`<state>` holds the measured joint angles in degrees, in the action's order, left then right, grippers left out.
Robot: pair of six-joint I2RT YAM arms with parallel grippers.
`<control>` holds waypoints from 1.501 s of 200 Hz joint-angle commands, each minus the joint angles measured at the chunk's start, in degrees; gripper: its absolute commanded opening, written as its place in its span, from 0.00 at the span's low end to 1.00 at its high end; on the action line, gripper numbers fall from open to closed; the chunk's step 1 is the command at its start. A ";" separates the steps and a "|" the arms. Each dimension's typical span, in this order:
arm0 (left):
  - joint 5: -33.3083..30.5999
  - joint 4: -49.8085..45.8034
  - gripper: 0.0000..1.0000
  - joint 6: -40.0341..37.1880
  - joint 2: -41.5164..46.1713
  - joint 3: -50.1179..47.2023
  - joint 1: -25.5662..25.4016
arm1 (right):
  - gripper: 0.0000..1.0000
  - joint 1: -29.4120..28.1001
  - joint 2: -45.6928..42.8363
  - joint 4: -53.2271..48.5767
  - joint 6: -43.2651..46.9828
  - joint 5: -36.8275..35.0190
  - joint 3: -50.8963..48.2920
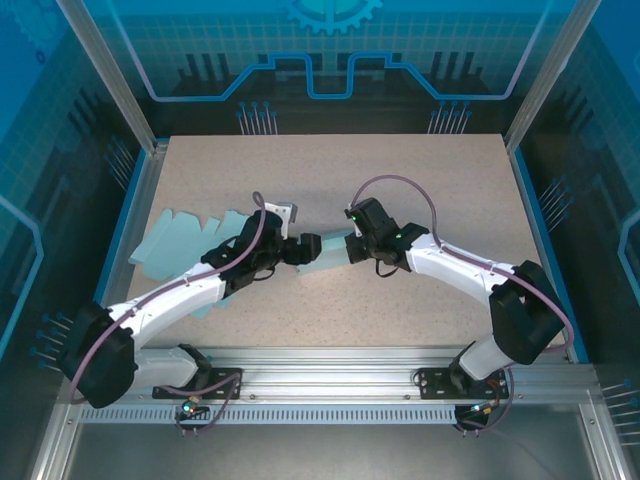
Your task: Fold the paper box
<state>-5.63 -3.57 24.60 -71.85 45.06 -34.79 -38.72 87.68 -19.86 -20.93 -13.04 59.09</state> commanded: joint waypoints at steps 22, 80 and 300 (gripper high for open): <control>-6.86 -3.79 0.74 7.72 -1.16 2.14 1.10 | 0.00 -1.77 1.89 -3.68 0.71 1.44 -0.72; -4.19 -4.42 0.64 11.21 -5.94 0.55 1.82 | 0.00 -2.47 2.23 -4.40 0.47 1.19 0.17; -12.66 16.37 0.44 18.79 -14.80 -17.14 -1.99 | 0.73 -1.20 -1.78 -10.82 -8.81 4.17 9.67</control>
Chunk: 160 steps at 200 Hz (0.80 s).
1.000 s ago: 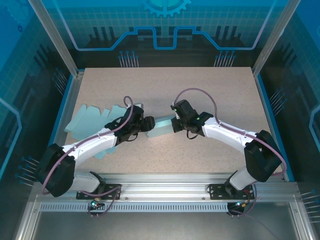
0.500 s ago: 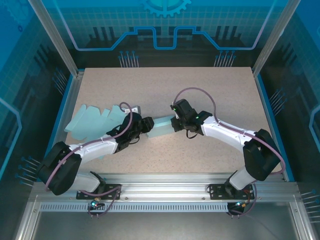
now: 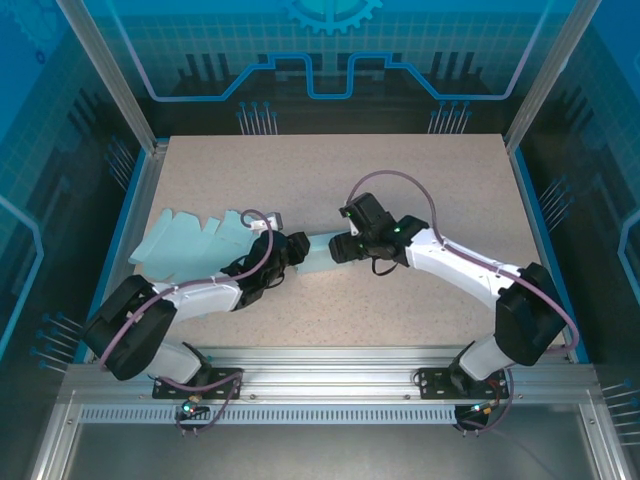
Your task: Fold the paper box
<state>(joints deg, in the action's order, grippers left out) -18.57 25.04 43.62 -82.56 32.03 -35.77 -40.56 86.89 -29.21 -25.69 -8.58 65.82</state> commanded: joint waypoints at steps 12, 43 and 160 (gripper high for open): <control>0.13 -12.14 0.44 -0.26 -4.09 -4.30 -1.18 | 0.74 1.77 -0.06 -0.91 -5.62 -0.02 3.39; -0.11 -12.25 0.44 -0.30 -4.02 -4.42 -1.33 | 0.72 6.01 2.68 2.76 -7.91 7.18 3.36; 2.38 -12.86 0.45 0.84 -1.91 -3.92 -1.44 | 0.29 9.97 10.84 14.63 -9.70 17.78 -9.24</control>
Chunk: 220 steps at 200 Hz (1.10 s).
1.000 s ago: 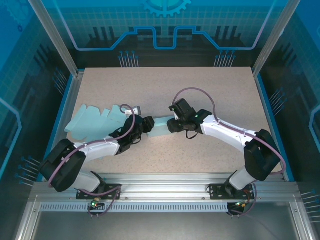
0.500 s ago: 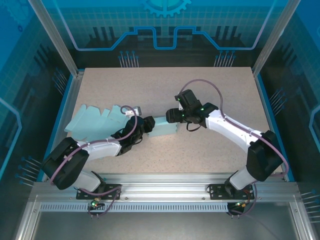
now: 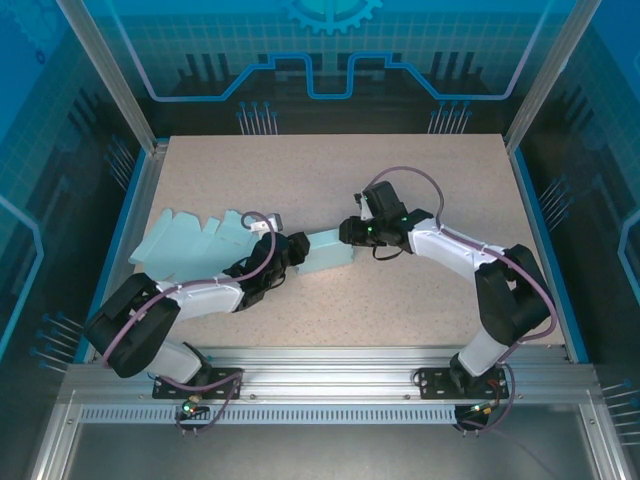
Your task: Fold the paper box
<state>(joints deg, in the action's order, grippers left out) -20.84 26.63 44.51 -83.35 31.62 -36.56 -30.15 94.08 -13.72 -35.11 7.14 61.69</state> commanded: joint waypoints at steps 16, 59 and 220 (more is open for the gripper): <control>8.09 -14.77 0.46 0.46 1.12 -4.07 0.43 | 0.27 -0.17 4.00 0.14 -0.72 2.08 -6.68; 15.39 -19.03 0.54 -0.21 9.33 -5.16 2.42 | 0.26 0.09 4.00 0.79 -0.57 1.52 -7.61; 17.66 -4.61 0.43 -20.43 -0.26 -4.70 -11.33 | 0.26 4.35 -0.46 1.79 -0.31 -1.11 -13.66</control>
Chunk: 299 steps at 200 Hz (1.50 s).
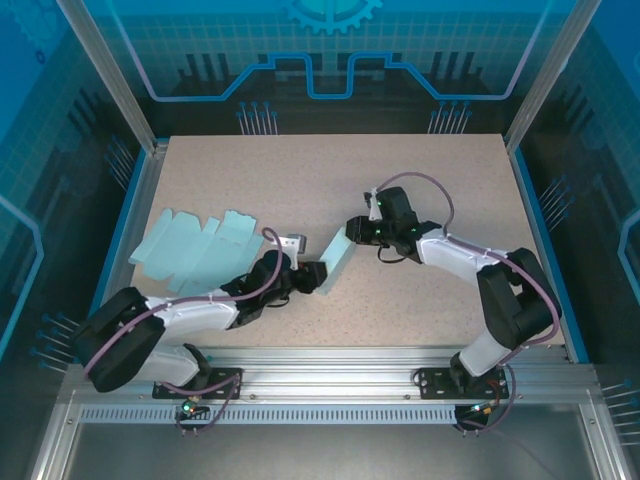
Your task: Fold the paper box
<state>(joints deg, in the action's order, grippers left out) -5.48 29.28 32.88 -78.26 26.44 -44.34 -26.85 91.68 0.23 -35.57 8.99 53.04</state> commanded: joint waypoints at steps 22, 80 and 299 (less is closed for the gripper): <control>0.80 -10.15 0.43 -12.65 -8.09 4.16 -5.70 | 0.27 2.36 0.74 -12.70 -0.11 -3.45 -5.98; -1.05 -14.46 0.43 -13.11 -10.06 8.53 -6.16 | 0.52 4.02 -4.15 -17.84 0.80 -2.97 -3.09; -0.70 -13.15 0.45 -13.34 -8.71 9.65 -6.11 | 0.51 -0.11 2.37 -23.99 -4.44 6.38 7.05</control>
<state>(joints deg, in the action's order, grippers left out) -5.45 22.81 20.82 -87.11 39.00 -50.48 -27.73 93.47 -25.98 -39.55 13.50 61.78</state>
